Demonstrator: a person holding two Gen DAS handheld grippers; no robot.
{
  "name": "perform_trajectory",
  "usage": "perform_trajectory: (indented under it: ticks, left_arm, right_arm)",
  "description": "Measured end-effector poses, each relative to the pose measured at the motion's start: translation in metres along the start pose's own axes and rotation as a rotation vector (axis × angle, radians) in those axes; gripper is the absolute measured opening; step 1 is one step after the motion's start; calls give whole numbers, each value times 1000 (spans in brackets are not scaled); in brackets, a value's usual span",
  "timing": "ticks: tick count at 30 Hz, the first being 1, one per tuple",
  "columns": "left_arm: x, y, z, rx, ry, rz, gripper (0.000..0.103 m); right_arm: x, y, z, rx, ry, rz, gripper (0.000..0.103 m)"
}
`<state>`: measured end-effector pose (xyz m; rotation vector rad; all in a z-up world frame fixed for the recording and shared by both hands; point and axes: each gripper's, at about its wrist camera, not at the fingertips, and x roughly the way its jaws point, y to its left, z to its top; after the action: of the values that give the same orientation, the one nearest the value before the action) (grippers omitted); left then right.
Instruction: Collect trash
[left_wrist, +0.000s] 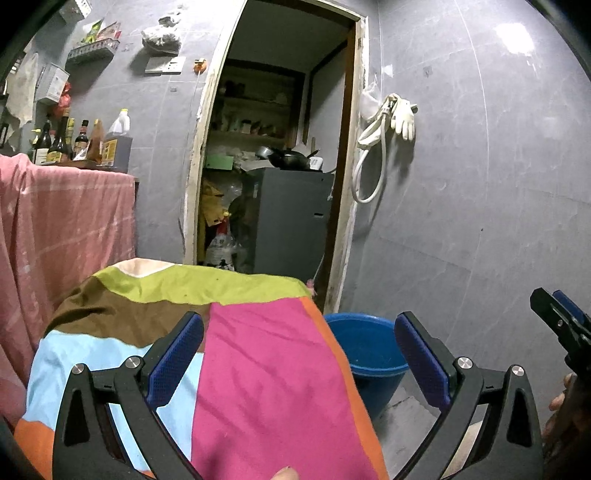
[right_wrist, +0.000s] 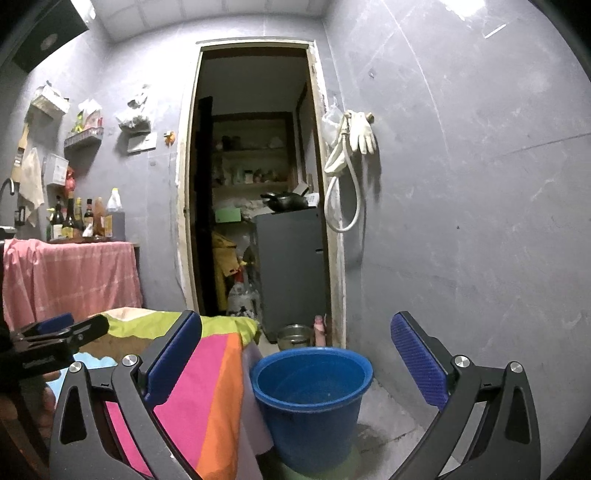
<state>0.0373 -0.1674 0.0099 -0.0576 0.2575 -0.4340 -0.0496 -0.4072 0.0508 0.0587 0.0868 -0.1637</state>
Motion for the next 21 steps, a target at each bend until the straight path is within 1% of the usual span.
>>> perform_trajectory:
  ticks: [4,8,10,14,21]
  left_arm:
    - [-4,-4,-14,22,8,10,101]
    - [-2,-3,-26,5,40,1,101]
    - [-4,-1,-32,8,41,5,101]
    - [-6,-2,-45,12,40,27,101]
    - [-11,1,-55,10,19,71,101]
  right_arm:
    - [-1,0,-10,-5,19,-20,103]
    - [-1,-2,-23,23,57,-32,103]
    - [-1,-3,-27,36,70,-38,103]
    - [-5,-2,-35,20,69,-65,103]
    - [-4,0,-44,-20,56,-99,103]
